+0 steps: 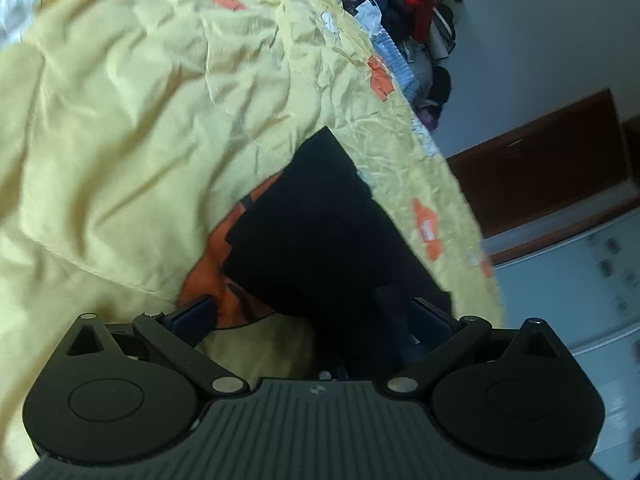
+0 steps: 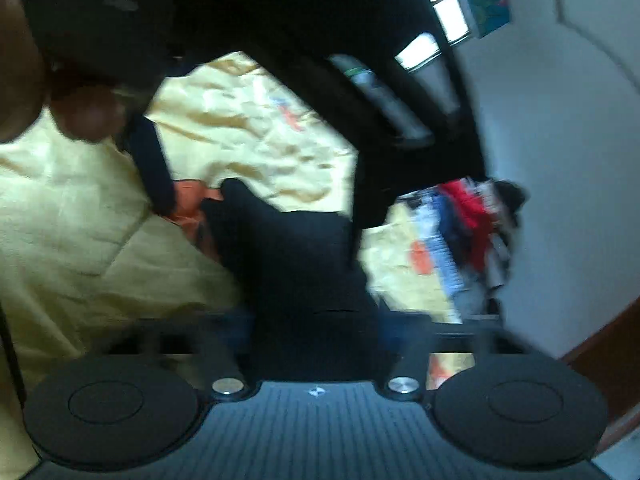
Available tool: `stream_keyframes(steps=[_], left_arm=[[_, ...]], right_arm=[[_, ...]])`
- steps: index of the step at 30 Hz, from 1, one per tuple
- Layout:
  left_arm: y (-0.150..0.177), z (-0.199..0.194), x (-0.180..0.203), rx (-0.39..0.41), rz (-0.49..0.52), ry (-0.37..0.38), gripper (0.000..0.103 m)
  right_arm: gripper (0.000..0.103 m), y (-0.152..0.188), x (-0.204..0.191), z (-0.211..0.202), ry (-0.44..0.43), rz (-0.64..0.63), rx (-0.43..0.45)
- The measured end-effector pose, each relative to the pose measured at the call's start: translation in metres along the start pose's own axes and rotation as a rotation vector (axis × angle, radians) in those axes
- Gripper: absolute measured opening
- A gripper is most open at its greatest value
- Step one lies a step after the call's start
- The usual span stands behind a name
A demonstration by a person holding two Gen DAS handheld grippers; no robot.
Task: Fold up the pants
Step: 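Grasp one end of the folded trousers with both grippers and lift it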
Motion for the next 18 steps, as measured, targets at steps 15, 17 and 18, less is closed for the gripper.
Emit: stream_keyframes(steps=[15, 17, 18], left_arm=[[-0.047, 0.069, 0.015, 0.009, -0.205, 0.232, 0.081], [-0.049, 0.074, 0.013, -0.015, -0.189, 0.205, 0.062], [-0.049, 0.075, 0.011, -0.021, -0.171, 0.178, 0.046]], right_arm=[[0.018, 0.008, 0.098, -0.007, -0.439, 0.773, -0.059], [0.018, 0.011, 0.107, -0.02, -0.55, 0.837, -0.027], [0.018, 0.012, 0.116, -0.026, -0.582, 0.881, 0.009]])
Point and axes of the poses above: each gripper's, at about its wrist camera, not at the fingertips, and z roughly the way its jaws point, x to its right, y to its underside, the point moved 7 cm from there along z, roughly the way its jaws point, and after that the axes turned 11 degrees about z, right-handed, at the moved point
